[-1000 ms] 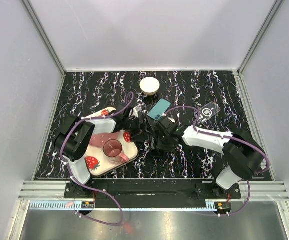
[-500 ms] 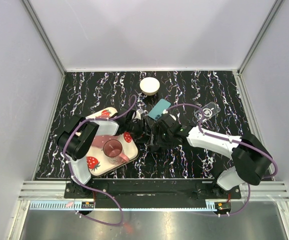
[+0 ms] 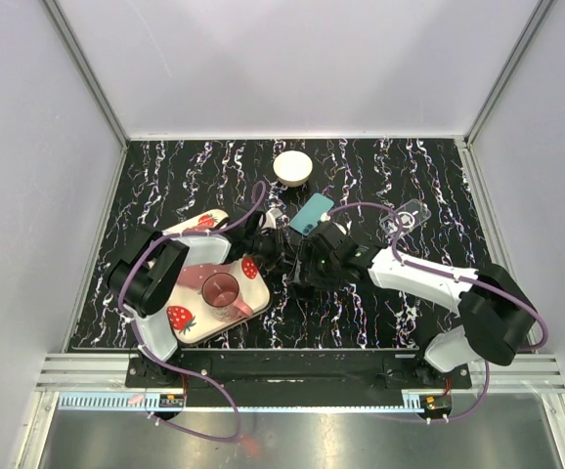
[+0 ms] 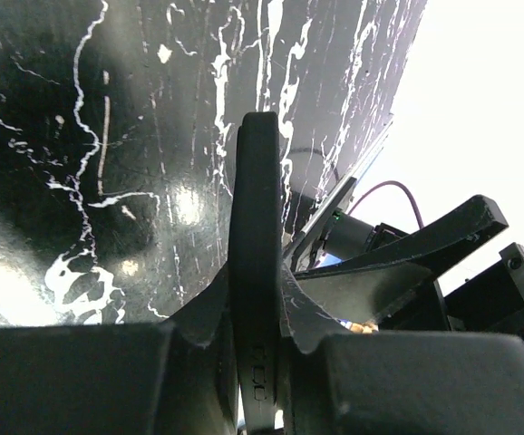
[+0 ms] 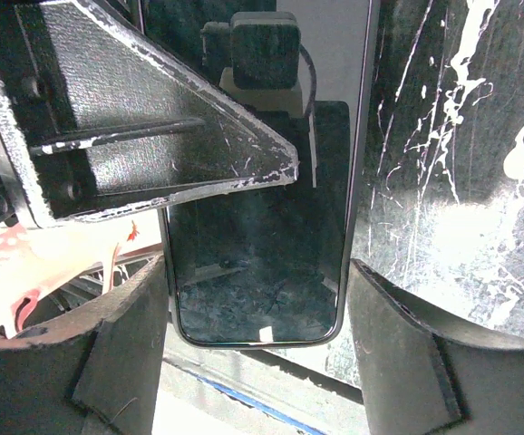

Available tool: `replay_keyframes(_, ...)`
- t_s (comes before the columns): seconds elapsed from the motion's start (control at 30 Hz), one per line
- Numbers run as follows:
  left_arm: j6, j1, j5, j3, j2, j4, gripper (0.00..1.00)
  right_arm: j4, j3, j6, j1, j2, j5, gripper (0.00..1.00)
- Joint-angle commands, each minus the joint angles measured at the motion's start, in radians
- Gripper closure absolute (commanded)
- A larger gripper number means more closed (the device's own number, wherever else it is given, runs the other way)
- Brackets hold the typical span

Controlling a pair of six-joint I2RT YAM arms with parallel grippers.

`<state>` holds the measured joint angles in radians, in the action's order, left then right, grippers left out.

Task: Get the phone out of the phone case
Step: Pick up the phone at the center of the board.

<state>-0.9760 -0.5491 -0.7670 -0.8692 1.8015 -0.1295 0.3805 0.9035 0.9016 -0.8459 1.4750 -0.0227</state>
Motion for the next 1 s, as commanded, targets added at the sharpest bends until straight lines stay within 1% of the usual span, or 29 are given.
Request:
replay_keyframes(0.0,0.077,0.001,0.064,-0.036,-0.074,0.085,1.0,0.014,0.054,-0.05,0.027,-0.102,0.037,0.18)
replay_keyframes(0.03,0.091,0.009,0.072,-0.042,-0.088,0.108,1.0,0.02,0.057,-0.059,0.036,-0.12,0.035,0.06)
replay_keyframes(0.07,0.095,0.015,0.075,-0.05,-0.112,0.117,1.0,0.023,0.058,-0.066,0.044,-0.157,0.026,0.04)
replay_keyframes(0.13,0.108,0.034,0.075,-0.071,-0.135,0.126,1.0,0.032,0.06,-0.075,0.063,-0.192,0.024,0.02)
replay_keyframes(0.17,0.111,0.041,0.075,-0.08,-0.158,0.152,1.0,0.032,0.06,-0.076,0.086,-0.226,-0.018,0.02)
replay_keyframes(0.23,0.106,0.069,0.058,-0.099,-0.185,0.15,1.0,0.031,0.058,-0.082,0.111,-0.257,-0.04,0.02)
replay_keyframes(0.3,0.082,0.09,0.035,-0.091,-0.229,0.117,1.0,0.011,0.054,-0.084,0.149,-0.294,-0.086,0.03)
replay_keyframes(0.33,0.036,0.115,-0.004,-0.08,-0.246,0.035,1.0,-0.006,0.048,-0.079,0.159,-0.306,-0.104,0.04)
replay_keyframes(0.37,0.011,0.126,-0.024,-0.07,-0.275,-0.01,1.0,-0.027,0.04,-0.073,0.171,-0.323,-0.158,0.05)
replay_keyframes(0.4,-0.018,0.138,-0.044,-0.05,-0.289,-0.112,1.0,-0.095,0.031,-0.063,0.192,-0.331,-0.19,0.09)
replay_keyframes(0.43,-0.082,0.159,-0.084,-0.039,-0.301,-0.163,1.0,-0.133,0.008,-0.035,0.203,-0.338,-0.224,0.12)
replay_keyframes(0.47,-0.111,0.17,-0.103,-0.03,-0.321,-0.214,1.0,-0.176,-0.003,-0.012,0.217,-0.343,-0.3,0.17)
replay_keyframes(0.5,-0.143,0.179,-0.118,-0.016,-0.33,-0.314,1.0,-0.269,-0.014,0.015,0.244,-0.343,-0.342,0.24)
replay_keyframes(0.53,-0.209,0.198,-0.139,-0.008,-0.34,-0.365,1.0,-0.326,-0.041,0.083,0.254,-0.343,-0.377,0.29)
replay_keyframes(0.57,-0.24,0.207,-0.146,-0.004,-0.355,-0.415,1.0,-0.371,-0.055,0.114,0.26,-0.341,-0.428,0.33)
replay_keyframes(0.6,-0.268,0.215,-0.152,0.002,-0.363,-0.491,1.0,-0.502,-0.081,0.138,0.263,-0.338,-0.448,0.35)
replay_keyframes(0.63,-0.309,0.23,-0.156,0.001,-0.369,-0.516,1.0,-0.544,-0.087,0.184,0.269,-0.332,-0.463,0.42)
replay_keyframes(0.67,-0.319,0.236,-0.155,-0.004,-0.379,-0.528,1.0,-0.58,-0.094,0.197,0.268,-0.314,-0.489,0.44)
replay_keyframes(0.73,-0.302,0.245,-0.15,-0.034,-0.39,-0.487,1.0,-0.65,-0.104,0.232,0.268,-0.295,-0.513,0.49)
replay_keyframes(0.8,-0.268,0.247,-0.144,-0.073,-0.409,-0.409,1.0,-0.722,-0.121,0.256,0.268,-0.279,-0.536,0.51)
replay_keyframes(0.9,-0.24,0.247,-0.141,-0.094,-0.424,-0.375,1.0,-0.768,-0.129,0.283,0.268,-0.269,-0.54,0.53)
replay_keyframes(0.93,-0.243,0.247,-0.138,-0.094,-0.429,-0.378,1.0,-0.775,-0.13,0.286,0.268,-0.268,-0.54,0.57)
replay_keyframes(0.97,-0.247,0.248,-0.14,-0.094,-0.427,-0.38,1.0,-0.787,-0.132,0.287,0.268,-0.262,-0.54,0.58)
